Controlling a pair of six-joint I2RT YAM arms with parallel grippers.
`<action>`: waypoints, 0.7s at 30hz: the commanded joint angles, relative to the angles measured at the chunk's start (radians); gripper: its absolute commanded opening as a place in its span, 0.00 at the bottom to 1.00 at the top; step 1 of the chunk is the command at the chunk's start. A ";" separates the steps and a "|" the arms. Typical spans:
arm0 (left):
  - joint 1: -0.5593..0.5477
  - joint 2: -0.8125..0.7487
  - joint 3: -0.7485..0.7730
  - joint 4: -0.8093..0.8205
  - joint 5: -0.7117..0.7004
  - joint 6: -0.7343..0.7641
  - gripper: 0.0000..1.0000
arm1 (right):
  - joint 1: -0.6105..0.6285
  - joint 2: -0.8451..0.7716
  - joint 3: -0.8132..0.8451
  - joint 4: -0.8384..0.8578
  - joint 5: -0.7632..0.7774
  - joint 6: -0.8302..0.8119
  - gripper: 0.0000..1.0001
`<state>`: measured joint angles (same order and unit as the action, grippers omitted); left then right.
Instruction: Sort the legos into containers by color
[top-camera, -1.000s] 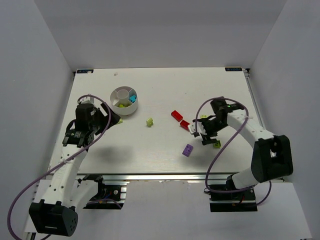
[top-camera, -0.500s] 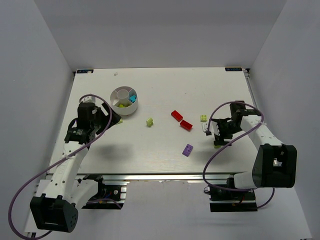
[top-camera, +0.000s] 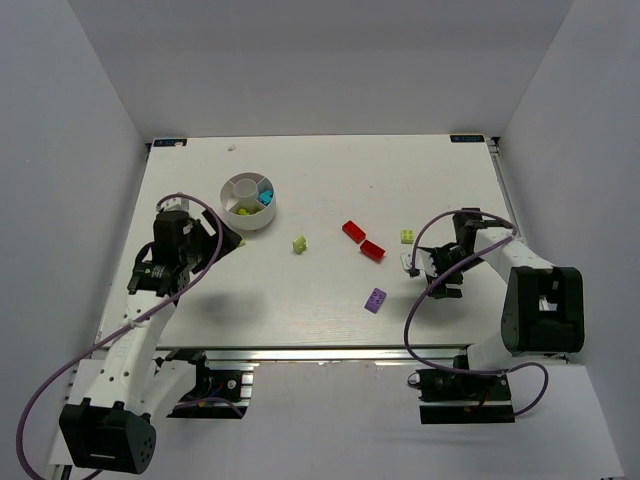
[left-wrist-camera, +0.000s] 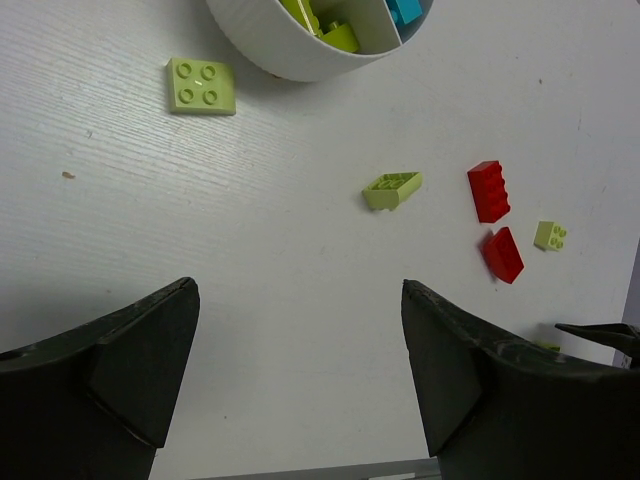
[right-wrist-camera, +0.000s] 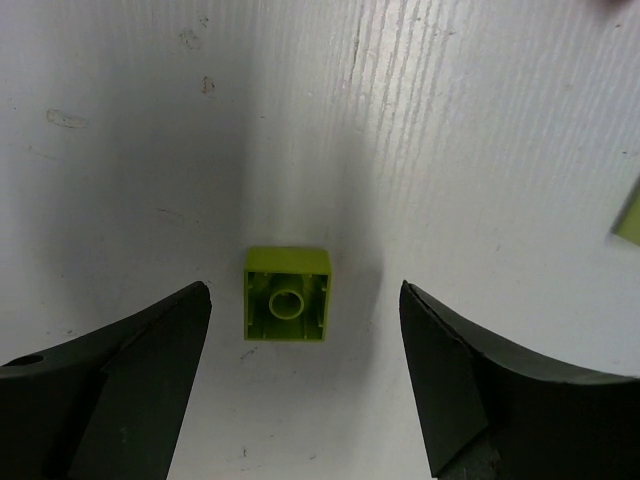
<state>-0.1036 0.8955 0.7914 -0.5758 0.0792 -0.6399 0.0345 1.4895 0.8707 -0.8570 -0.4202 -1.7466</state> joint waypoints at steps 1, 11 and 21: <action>0.004 -0.030 -0.012 -0.006 0.001 -0.014 0.91 | -0.002 0.018 -0.016 0.021 0.021 -0.018 0.81; 0.004 -0.023 0.003 0.008 0.036 -0.015 0.91 | -0.002 0.080 0.001 0.030 0.023 0.018 0.46; 0.004 -0.041 0.083 0.166 0.085 -0.037 0.89 | 0.050 0.032 0.198 -0.108 -0.155 0.110 0.16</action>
<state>-0.1036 0.8707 0.8013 -0.5068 0.1478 -0.6598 0.0513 1.5612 0.9878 -0.9016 -0.4717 -1.6886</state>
